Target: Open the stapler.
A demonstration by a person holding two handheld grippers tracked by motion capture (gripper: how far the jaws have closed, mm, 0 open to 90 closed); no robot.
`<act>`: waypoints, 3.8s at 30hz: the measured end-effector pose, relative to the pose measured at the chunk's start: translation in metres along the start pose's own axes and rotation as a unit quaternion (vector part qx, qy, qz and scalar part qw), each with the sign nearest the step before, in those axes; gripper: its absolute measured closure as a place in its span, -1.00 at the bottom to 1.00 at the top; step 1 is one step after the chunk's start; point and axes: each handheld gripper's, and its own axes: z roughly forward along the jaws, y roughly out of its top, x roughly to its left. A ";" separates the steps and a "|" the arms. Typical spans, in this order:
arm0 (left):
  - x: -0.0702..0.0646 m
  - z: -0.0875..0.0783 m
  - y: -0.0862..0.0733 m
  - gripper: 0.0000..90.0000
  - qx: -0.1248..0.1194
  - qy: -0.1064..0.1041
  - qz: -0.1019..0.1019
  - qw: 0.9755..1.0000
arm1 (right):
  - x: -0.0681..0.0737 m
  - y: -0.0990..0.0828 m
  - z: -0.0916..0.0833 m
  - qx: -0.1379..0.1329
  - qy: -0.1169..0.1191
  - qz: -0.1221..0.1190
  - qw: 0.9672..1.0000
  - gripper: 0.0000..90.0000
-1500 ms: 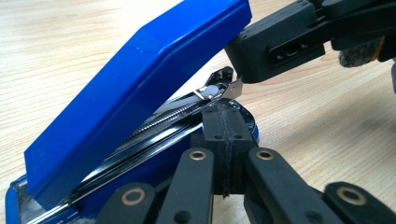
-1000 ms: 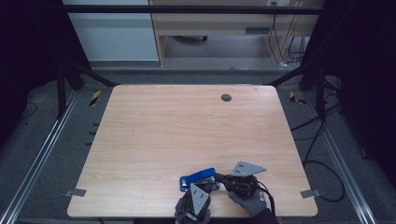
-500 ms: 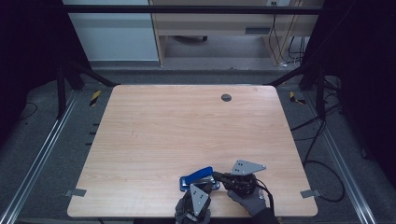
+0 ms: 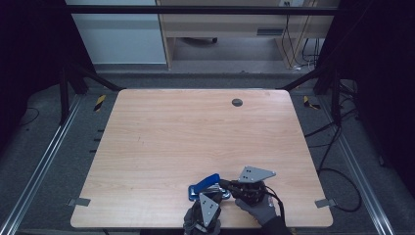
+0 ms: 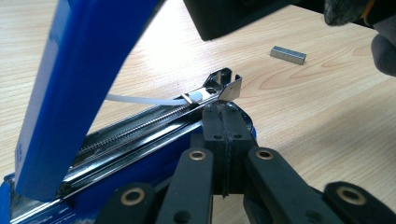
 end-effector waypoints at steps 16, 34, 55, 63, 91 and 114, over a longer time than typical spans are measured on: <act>-0.001 0.000 0.000 1.00 -0.001 0.001 0.002 1.000 | 0.003 0.010 0.006 -0.008 0.016 -0.003 1.000 1.00; -0.001 0.000 -0.001 1.00 -0.002 0.004 0.005 1.000 | 0.008 0.020 0.015 -0.016 0.031 -0.005 0.999 1.00; -0.001 0.000 -0.001 1.00 -0.003 0.005 0.006 1.000 | 0.010 0.028 0.026 -0.016 0.046 -0.004 0.999 1.00; -0.002 0.000 -0.001 1.00 -0.004 0.006 0.007 1.000 | 0.010 0.029 0.029 -0.014 0.055 -0.006 0.998 1.00; 0.000 0.000 0.000 1.00 -0.003 0.005 0.017 1.000 | 0.010 0.034 0.043 -0.002 0.084 -0.008 0.996 1.00; -0.002 0.000 -0.001 1.00 -0.005 0.006 0.008 1.000 | 0.008 0.039 0.056 0.005 0.118 -0.008 0.993 1.00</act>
